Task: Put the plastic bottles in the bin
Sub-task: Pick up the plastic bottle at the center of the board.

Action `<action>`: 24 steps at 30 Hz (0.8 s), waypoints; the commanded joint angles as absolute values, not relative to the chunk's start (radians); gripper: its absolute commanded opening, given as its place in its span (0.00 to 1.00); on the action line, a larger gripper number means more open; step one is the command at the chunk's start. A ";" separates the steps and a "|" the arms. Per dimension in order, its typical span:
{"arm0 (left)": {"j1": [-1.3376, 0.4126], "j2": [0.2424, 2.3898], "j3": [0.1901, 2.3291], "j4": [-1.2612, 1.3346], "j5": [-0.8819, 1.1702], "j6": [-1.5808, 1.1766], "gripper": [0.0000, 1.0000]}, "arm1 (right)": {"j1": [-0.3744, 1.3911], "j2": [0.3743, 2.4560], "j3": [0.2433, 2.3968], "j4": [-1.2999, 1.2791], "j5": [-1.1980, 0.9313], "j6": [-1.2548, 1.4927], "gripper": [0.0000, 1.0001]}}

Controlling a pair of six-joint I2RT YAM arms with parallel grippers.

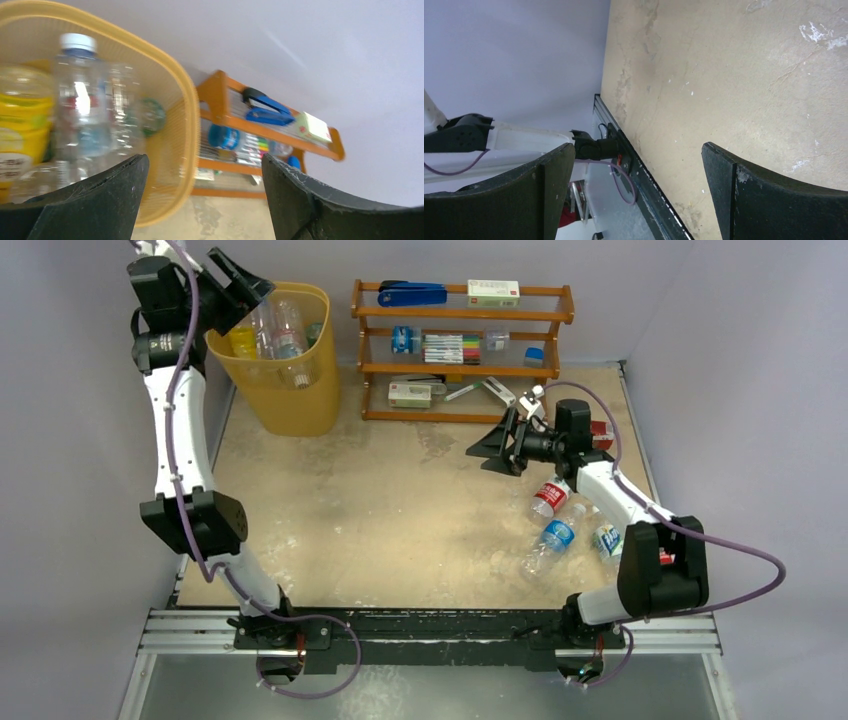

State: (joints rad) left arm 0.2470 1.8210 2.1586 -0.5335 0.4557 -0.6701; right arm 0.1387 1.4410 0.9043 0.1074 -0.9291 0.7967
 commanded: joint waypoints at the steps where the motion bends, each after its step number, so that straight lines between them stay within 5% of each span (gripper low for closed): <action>1: 0.136 1.728 2.133 -0.508 0.494 -0.643 0.83 | 0.141 1.401 0.986 0.023 -0.881 0.738 1.00; 24: -0.391 1.483 1.414 -0.352 0.413 -0.525 0.84 | 0.083 1.027 1.322 -0.341 -0.272 0.684 1.00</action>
State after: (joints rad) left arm -0.2981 1.5681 1.4868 -0.4725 0.4164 -0.5701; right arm 0.0837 1.0771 1.2343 -0.2947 -0.3752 0.7212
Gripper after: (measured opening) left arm 0.832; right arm 0.998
